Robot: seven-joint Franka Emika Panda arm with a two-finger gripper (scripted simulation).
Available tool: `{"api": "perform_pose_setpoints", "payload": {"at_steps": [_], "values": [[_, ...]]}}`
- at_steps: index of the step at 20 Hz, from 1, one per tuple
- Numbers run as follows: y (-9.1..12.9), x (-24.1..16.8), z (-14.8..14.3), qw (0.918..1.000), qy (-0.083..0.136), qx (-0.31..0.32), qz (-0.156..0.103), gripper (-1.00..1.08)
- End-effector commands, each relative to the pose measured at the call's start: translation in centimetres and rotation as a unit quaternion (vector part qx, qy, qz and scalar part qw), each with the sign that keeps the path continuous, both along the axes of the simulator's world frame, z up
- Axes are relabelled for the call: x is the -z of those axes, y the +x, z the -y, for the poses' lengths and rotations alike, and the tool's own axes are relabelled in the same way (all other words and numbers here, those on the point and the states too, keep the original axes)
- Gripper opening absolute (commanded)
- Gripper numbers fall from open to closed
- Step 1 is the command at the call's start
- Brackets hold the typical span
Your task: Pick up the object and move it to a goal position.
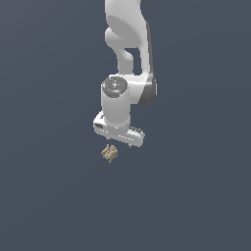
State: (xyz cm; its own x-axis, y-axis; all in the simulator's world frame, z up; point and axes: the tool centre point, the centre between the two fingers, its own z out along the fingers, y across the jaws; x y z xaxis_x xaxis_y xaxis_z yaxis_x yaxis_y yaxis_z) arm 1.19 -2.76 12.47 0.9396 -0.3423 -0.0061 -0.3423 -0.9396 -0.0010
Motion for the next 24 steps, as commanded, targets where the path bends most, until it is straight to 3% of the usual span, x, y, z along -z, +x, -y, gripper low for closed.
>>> {"api": "perform_pose_setpoints", "payload": {"at_steps": [1,11,24], "values": [[0.3,0.9,1.3,0.999,0.0,0.044,0.001,1.0],[0.7,3.2,4.4,0.9893,-0.002,0.146,0.002,1.0],[0.7,5.3,4.7,0.9876,-0.002,0.157,0.002,1.0]]}}
